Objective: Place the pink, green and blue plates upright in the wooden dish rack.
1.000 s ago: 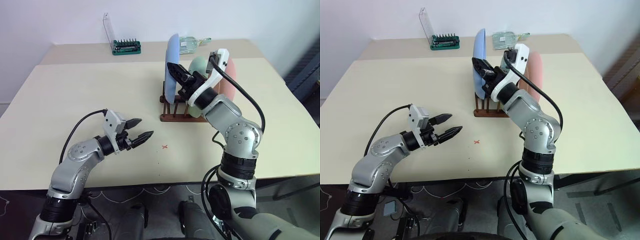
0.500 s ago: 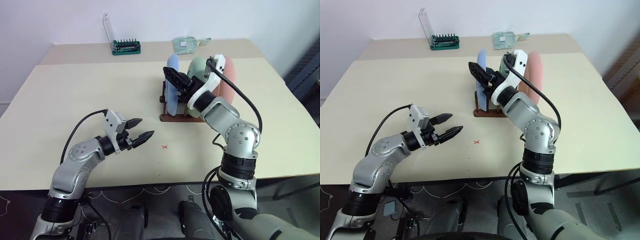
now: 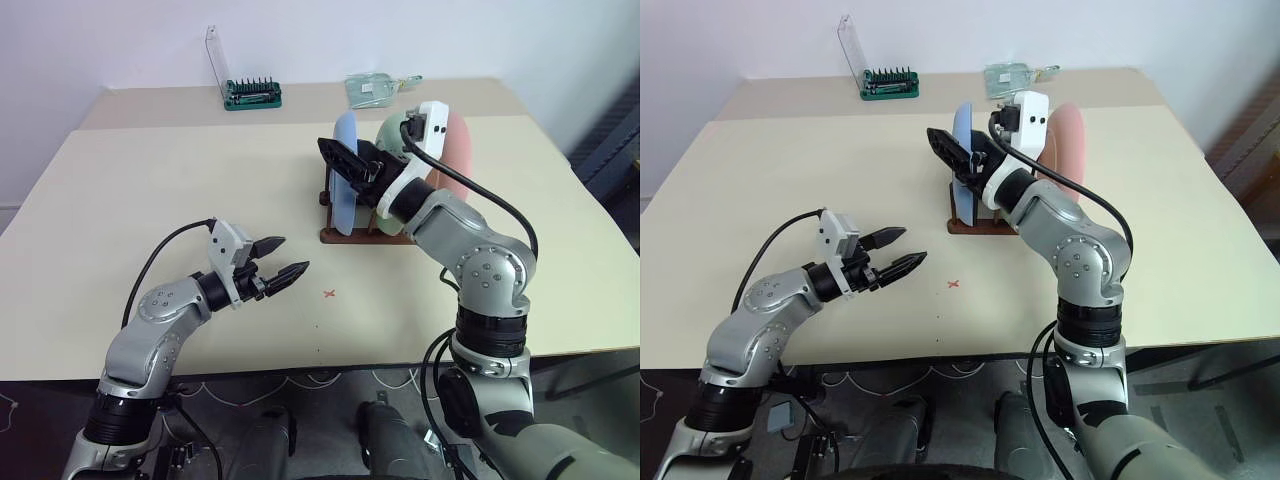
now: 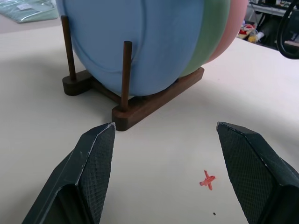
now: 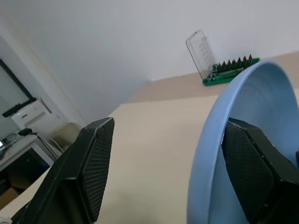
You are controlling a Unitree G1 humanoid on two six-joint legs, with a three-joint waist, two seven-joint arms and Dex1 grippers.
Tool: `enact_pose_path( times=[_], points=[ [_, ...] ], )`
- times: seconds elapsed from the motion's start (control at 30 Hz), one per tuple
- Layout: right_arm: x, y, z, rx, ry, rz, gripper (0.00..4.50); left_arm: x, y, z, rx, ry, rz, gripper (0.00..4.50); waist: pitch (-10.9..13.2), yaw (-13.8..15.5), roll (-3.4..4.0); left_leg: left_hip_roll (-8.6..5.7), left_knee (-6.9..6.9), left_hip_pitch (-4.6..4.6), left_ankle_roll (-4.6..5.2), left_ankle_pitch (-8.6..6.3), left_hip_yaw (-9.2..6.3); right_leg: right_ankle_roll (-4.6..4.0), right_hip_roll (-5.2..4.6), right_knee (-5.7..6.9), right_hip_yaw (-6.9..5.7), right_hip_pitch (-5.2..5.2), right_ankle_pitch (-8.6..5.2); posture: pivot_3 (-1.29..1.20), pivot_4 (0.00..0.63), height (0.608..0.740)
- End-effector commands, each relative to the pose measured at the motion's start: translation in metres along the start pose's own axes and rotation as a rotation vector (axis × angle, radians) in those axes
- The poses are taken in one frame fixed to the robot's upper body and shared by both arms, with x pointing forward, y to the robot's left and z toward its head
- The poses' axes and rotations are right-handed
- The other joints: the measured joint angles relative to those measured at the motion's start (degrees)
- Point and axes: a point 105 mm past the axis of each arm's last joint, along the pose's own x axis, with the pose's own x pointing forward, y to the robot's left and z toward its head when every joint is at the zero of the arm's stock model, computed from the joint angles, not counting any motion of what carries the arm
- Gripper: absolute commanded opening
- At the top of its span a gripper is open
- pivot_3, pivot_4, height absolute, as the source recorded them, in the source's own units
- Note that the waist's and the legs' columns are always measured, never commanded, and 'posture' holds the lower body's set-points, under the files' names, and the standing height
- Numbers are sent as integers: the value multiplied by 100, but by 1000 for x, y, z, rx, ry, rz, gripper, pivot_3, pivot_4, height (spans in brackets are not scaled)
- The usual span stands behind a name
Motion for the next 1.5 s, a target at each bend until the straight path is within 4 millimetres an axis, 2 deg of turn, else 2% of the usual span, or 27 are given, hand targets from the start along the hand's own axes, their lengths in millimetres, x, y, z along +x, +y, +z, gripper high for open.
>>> enact_pose_path(
  times=[0.03,0.17,0.5,0.6,0.67,0.73,0.87,1.0,1.1,1.2,1.3,1.4,1.5],
  points=[
    [-3,16,33,-90,-109,52,3502,0,-2,7,27,-32,-5,3568,0,2,0,0,0,0,0,0,0,0,0,0,0,0,0,0,150,740],
    [-7,14,49,-154,-141,43,3502,2,-4,6,19,-34,-13,3568,0,5,0,0,-1,-1,0,0,0,0,0,-2,0,0,0,0,150,740],
    [-13,6,48,-227,-108,19,3502,8,-9,4,7,-44,-27,3568,0,8,0,1,-1,-2,0,0,1,0,0,-3,0,0,0,0,150,740],
    [-22,11,65,-474,-120,53,3502,6,-1,5,26,-52,0,3568,1,32,1,0,0,-4,0,0,3,0,0,-6,0,1,0,0,150,740],
    [-33,10,69,-637,-92,82,3502,2,9,10,48,-69,48,3568,1,45,1,-1,2,-7,1,0,2,1,-1,-13,-1,4,0,0,150,740],
    [-46,2,71,-729,-61,87,3502,-4,22,13,72,-75,103,3568,0,42,0,0,2,-8,3,-2,4,2,-1,-19,-2,6,-1,0,150,740],
    [-70,-20,75,-779,-16,68,3502,-21,45,13,125,-44,196,3568,0,22,-1,4,1,-6,5,-2,8,3,-1,-19,-2,7,-2,0,150,740],
    [-102,-48,70,-791,72,24,3502,-54,67,4,165,29,281,3568,0,33,0,6,0,-6,8,-5,11,3,-1,-23,-2,8,-2,0,150,740],
    [-121,-65,65,-782,121,-10,3502,-64,71,1,179,53,302,3568,1,49,-1,6,2,-7,11,-6,14,3,-2,-27,-1,10,-2,0,150,740],
    [-150,-94,67,-747,149,-103,3502,-63,69,1,187,64,299,3568,1,73,-1,6,14,-6,11,-6,14,3,-3,-28,-2,20,-2,0,150,740],
    [-180,-108,49,-709,241,-139,3502,-63,65,-6,164,77,280,3568,1,112,-1,5,23,-5,21,-13,12,5,-4,-34,-3,34,-4,0,150,740],
    [-196,-117,31,-672,295,-154,3502,-57,60,-13,145,89,260,3568,2,103,3,6,24,1,29,-18,16,5,-5,-33,-2,36,-4,0,150,740],
    [-201,-126,20,-657,320,-185,3502,-53,57,-14,140,91,243,3568,2,40,7,9,31,4,28,-18,22,5,-5,-31,-1,39,-4,0,150,740]
  ],
)
